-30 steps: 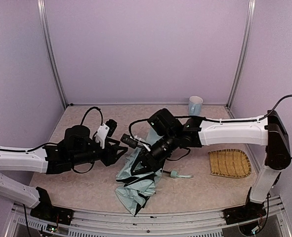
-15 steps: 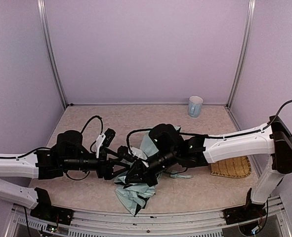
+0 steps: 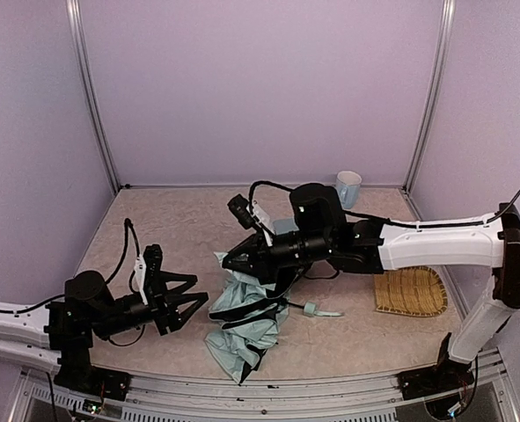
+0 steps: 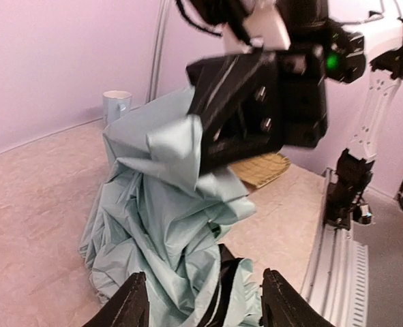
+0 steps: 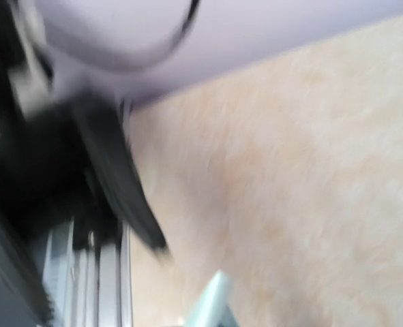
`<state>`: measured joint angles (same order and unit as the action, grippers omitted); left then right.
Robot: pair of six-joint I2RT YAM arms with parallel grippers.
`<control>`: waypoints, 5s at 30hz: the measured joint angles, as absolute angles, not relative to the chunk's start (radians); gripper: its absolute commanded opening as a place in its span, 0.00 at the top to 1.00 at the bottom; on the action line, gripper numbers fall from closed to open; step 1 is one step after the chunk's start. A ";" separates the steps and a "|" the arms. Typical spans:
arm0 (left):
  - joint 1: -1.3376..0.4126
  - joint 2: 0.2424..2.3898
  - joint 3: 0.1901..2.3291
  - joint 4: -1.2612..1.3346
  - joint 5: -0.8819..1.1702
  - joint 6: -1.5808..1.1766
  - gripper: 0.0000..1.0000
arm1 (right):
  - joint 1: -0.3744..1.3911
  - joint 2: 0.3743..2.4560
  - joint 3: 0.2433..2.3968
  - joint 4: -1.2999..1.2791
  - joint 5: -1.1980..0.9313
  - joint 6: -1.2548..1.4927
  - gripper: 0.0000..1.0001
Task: Put away the umbrella
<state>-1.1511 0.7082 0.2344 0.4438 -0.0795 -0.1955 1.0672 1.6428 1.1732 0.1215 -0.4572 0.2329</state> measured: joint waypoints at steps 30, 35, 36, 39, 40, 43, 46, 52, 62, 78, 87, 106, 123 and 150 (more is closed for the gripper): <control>-1.066 1.375 0.582 0.844 -0.110 -0.184 1.00 | 1.019 1.557 1.106 0.337 -0.296 0.442 1.00; -1.063 1.375 0.582 0.844 -0.112 -0.199 1.00 | 1.019 1.550 1.099 0.339 -0.299 0.439 0.93; -1.063 1.374 0.582 0.844 -0.112 -0.199 1.00 | 1.018 1.548 1.098 0.336 -0.302 0.436 0.81; -1.063 1.359 0.582 0.818 -0.113 -0.192 1.00 | 1.003 1.534 1.100 0.292 -0.320 0.418 0.55; -1.066 1.347 0.582 0.796 -0.113 -0.185 1.00 | 0.995 1.523 1.100 0.262 -0.329 0.402 0.47; -1.077 1.295 0.582 0.709 -0.116 -0.152 1.00 | 0.957 1.461 1.102 0.151 -0.335 0.333 0.29; -1.102 1.221 0.583 0.602 -0.115 -0.120 1.00 | 0.923 1.372 1.117 0.020 -0.304 0.262 0.19; -1.151 1.092 0.594 0.341 -0.101 -0.087 1.00 | 0.774 1.327 1.243 -0.223 -0.248 0.153 0.08; -1.215 1.024 0.651 -0.021 -0.105 -0.118 1.00 | 0.661 1.636 1.433 -0.525 -0.155 0.012 0.08; -1.199 1.091 0.703 -0.463 -0.082 -0.479 1.00 | 0.859 1.788 1.424 -0.713 -0.291 -0.022 0.03; -1.180 1.121 0.644 -0.488 0.050 -0.562 1.00 | 0.950 1.859 1.281 -0.486 -0.337 -0.006 0.05; -1.055 0.867 0.662 -0.494 -0.003 -0.583 1.00 | 1.100 1.346 0.947 -0.247 -0.005 0.047 0.21; -1.046 0.813 0.680 -0.510 -0.012 -0.583 1.00 | 1.217 1.735 0.870 -0.095 0.149 -0.007 0.51; -1.208 0.820 0.709 -0.336 -0.009 -0.422 1.00 | 0.817 1.370 0.747 0.089 0.242 -0.057 1.00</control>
